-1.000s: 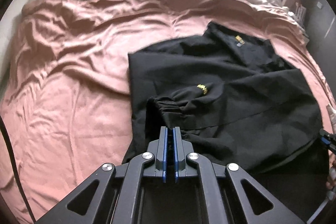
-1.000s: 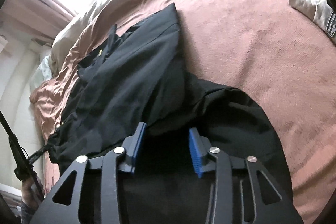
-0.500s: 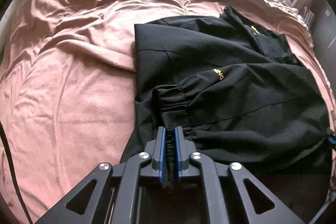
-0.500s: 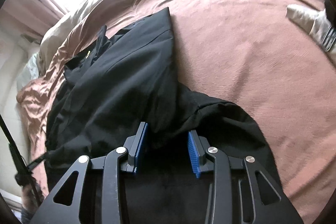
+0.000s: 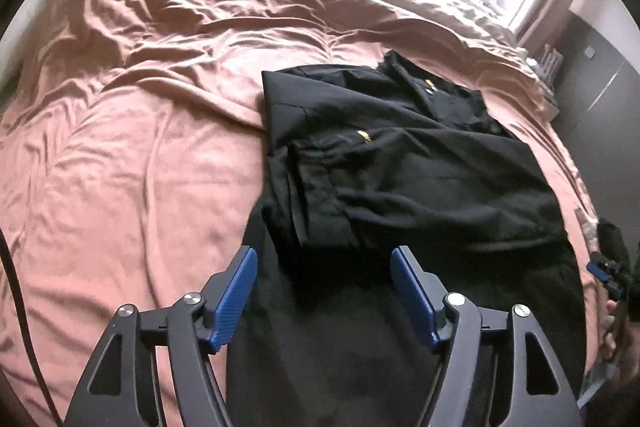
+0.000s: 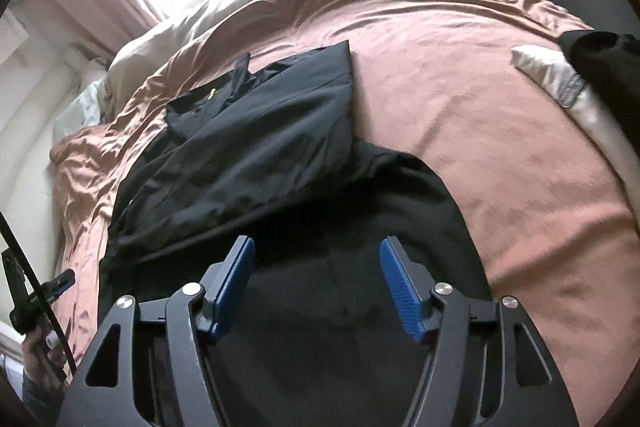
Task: Fold large clothes
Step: 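Open both tools and pull back above the folded black shirt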
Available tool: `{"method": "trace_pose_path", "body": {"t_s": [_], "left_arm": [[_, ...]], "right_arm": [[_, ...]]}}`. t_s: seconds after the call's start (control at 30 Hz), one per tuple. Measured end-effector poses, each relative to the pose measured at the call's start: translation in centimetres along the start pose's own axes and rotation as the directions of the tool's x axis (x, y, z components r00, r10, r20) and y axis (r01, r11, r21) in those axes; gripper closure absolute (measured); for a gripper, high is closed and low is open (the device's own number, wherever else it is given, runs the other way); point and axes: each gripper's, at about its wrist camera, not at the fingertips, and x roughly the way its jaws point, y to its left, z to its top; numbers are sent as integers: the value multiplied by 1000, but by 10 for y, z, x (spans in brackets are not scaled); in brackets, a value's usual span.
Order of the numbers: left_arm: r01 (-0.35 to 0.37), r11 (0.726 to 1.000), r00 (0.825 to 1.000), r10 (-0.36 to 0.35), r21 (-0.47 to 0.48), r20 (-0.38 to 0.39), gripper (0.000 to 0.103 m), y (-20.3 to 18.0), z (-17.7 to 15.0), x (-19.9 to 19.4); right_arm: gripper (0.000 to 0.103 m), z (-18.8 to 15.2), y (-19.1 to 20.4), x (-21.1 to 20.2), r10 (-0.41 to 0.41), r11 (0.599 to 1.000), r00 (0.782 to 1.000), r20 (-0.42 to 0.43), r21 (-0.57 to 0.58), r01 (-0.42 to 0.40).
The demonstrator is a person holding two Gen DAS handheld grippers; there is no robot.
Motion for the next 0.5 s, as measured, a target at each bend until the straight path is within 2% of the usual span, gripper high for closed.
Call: {"method": "trace_pose_path", "body": {"t_s": [0.07, 0.17, 0.37, 0.5], "left_arm": [[1, 1000, 1000, -1, 9, 9, 32, -2, -11, -12], [-1, 1000, 1000, 0, 13, 29, 31, -3, -29, -33], [4, 1000, 997, -5, 19, 76, 19, -3, -62, -73], [3, 1000, 993, -5, 17, 118, 12, -4, -84, -101]], "right_arm": [[36, -10, -3, -15, 4, 1000, 1000, 7, -17, -4], [21, -25, -6, -37, -2, 1000, 1000, 23, -27, 2], [17, -52, -10, -74, -9, 999, 998, 58, -41, 11], [0, -71, -11, -102, -8, 998, 995, 103, -56, 13]]}}
